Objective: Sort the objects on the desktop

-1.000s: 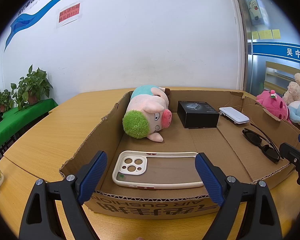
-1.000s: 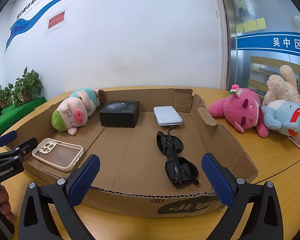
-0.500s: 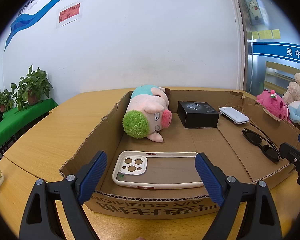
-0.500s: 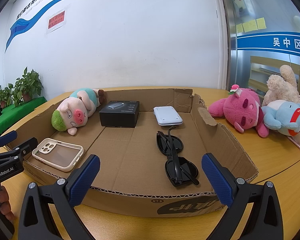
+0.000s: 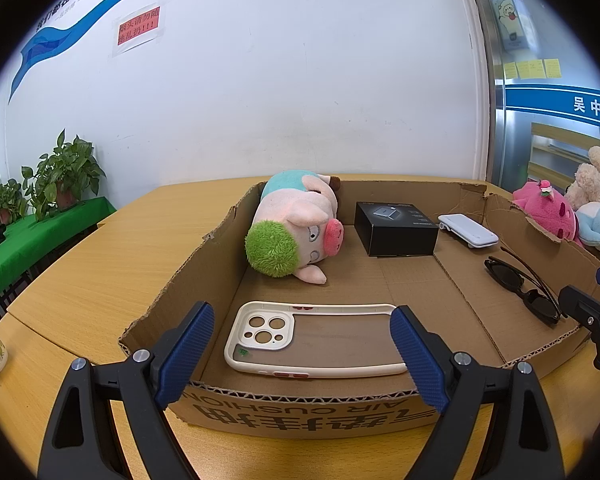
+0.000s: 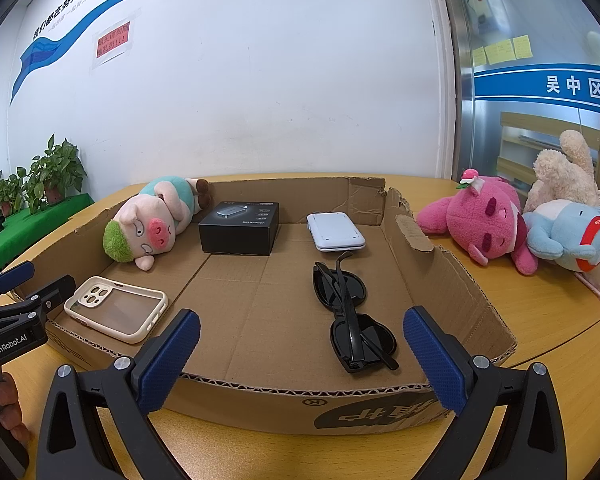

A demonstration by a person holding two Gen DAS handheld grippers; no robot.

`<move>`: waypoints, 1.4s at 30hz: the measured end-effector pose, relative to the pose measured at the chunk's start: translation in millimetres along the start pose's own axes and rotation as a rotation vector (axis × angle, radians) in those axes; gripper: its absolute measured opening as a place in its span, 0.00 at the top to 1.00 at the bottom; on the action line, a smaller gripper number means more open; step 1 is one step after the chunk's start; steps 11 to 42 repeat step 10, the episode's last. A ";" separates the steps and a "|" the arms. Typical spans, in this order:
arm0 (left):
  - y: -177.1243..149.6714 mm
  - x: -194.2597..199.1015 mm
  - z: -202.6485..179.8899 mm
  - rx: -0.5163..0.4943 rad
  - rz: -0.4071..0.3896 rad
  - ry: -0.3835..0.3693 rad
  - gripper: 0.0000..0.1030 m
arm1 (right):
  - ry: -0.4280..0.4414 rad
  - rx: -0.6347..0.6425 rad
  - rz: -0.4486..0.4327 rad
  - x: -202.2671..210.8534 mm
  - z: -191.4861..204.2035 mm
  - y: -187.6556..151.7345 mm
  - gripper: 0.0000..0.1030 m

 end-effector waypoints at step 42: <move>0.2 -0.1 -0.2 -0.001 0.001 0.001 0.13 | 0.000 0.000 0.000 1.0 0.9 0.7 0.00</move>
Point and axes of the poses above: each gripper's, at about its wrist camera, not at the fingertips, and x roughly against the way its jaws point, z to its left, y to its top, the point moved 2 cm from there along -x, roughly the way its jaws point, and after that the axes turned 8 degrees about x, right-handed, at the moved point
